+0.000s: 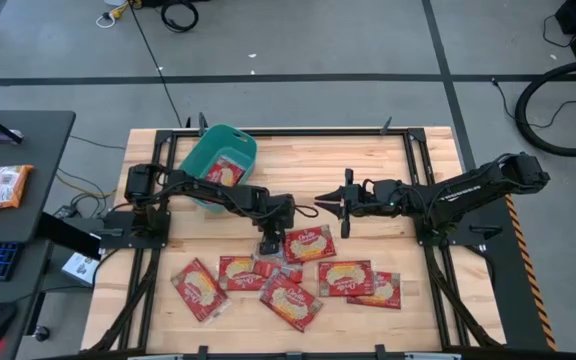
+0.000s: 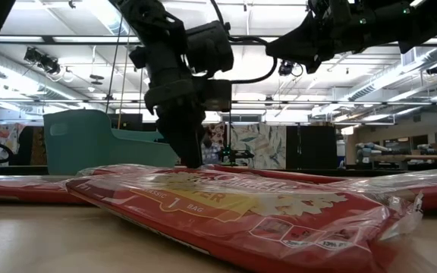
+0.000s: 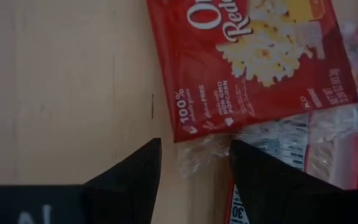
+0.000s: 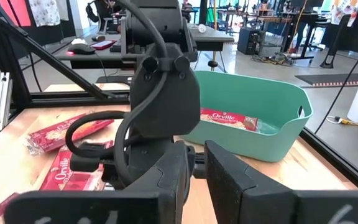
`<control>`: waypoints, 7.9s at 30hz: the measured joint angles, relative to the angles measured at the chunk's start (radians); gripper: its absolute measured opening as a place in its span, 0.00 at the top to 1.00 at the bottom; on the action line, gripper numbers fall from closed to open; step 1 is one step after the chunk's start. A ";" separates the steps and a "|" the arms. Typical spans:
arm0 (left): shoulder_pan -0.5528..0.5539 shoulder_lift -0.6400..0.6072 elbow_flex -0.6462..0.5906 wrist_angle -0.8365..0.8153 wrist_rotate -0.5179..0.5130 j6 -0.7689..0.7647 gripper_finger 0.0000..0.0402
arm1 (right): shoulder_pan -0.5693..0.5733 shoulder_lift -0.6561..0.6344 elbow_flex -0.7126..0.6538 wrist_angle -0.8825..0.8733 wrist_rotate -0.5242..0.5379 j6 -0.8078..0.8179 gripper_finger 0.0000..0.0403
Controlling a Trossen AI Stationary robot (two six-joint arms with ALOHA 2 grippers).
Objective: Sort popcorn bags into baskets
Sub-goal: Put the red popcorn bag into the green bin
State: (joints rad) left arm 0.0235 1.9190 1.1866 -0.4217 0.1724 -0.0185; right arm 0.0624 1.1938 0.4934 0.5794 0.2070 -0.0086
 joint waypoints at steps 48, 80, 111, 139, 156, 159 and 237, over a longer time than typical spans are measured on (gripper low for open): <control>0.239 -0.446 0.001 -0.246 -0.168 0.120 1.00 | 0.000 0.000 0.000 0.009 0.000 0.002 0.84; 0.468 -0.736 0.001 -0.318 -0.361 0.214 1.00 | 0.000 0.000 0.000 0.007 0.000 0.002 0.84; 0.627 -0.705 0.001 -0.456 -0.382 0.064 1.00 | 0.000 0.000 0.000 0.010 0.000 0.006 0.84; 0.647 -0.588 0.001 -0.683 -0.256 -0.075 0.98 | 0.000 0.000 0.000 0.002 0.000 0.005 0.84; 0.643 -0.588 0.001 -0.763 -0.283 -0.012 0.91 | 0.000 0.000 0.000 0.002 0.000 0.005 0.84; 0.631 -0.588 0.001 -0.765 -0.284 -0.011 0.88 | 0.000 0.000 0.000 0.002 0.000 0.006 0.84; -0.259 -0.072 -0.050 -0.293 -0.419 0.581 0.77 | 0.001 0.000 0.000 0.002 0.000 0.006 0.84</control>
State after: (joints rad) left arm -0.2356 1.8469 1.1366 -0.7150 -0.2470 0.5624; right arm 0.0631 1.1938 0.4938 0.5811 0.2066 -0.0025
